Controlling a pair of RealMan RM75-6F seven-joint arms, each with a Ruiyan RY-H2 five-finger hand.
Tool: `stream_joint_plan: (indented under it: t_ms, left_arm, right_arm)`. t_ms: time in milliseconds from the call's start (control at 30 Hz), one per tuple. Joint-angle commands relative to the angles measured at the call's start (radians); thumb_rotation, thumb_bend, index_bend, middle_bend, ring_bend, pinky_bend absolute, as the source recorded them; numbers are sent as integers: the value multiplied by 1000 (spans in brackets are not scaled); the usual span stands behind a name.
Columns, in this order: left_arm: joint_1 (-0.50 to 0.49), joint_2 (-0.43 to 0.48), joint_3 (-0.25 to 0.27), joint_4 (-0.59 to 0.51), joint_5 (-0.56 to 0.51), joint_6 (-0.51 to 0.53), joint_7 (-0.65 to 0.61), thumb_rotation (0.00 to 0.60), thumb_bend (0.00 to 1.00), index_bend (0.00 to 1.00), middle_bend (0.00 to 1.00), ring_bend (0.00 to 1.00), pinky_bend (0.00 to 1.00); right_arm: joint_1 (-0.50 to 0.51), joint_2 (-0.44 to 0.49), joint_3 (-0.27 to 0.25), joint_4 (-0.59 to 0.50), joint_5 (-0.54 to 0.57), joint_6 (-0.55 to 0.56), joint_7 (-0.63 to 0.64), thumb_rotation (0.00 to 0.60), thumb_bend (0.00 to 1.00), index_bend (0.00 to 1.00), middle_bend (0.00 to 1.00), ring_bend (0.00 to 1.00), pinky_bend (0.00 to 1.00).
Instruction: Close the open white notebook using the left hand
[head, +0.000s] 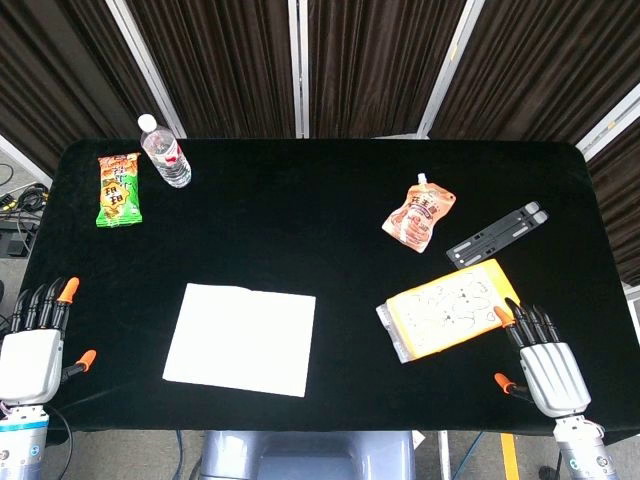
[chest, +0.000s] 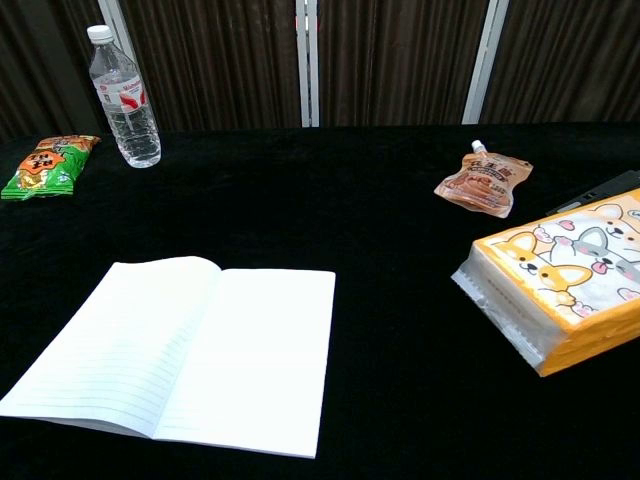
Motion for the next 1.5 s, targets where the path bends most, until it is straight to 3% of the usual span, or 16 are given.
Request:
stream_joint_plan:
  t_ms: [33, 400, 800, 1500]
  left_arm:
    - [-1, 0, 0, 1, -2, -2, 1, 600, 17, 0, 0, 0, 0]
    - [-1, 1, 6, -3, 11, 0, 1, 600, 17, 0, 0, 0, 0]
    - [-12, -14, 55, -13, 41, -56, 19, 600, 26, 0, 0, 0, 0]
    - [-77, -210, 139, 102, 50, -258, 197, 600, 136, 0, 0, 0, 0]
  right_arm:
    - [1, -2, -1, 1, 3, -4, -1, 600, 45, 0, 0, 0, 0]
    - [-1, -2, -1, -2, -2, 2, -4, 600, 45, 0, 0, 0, 0]
    - [-2, -11, -7, 9, -1, -4, -15, 600, 45, 0, 0, 0, 0]
    - [-1, -1, -1, 4, 5, 0, 12, 600, 45, 0, 0, 0, 0]
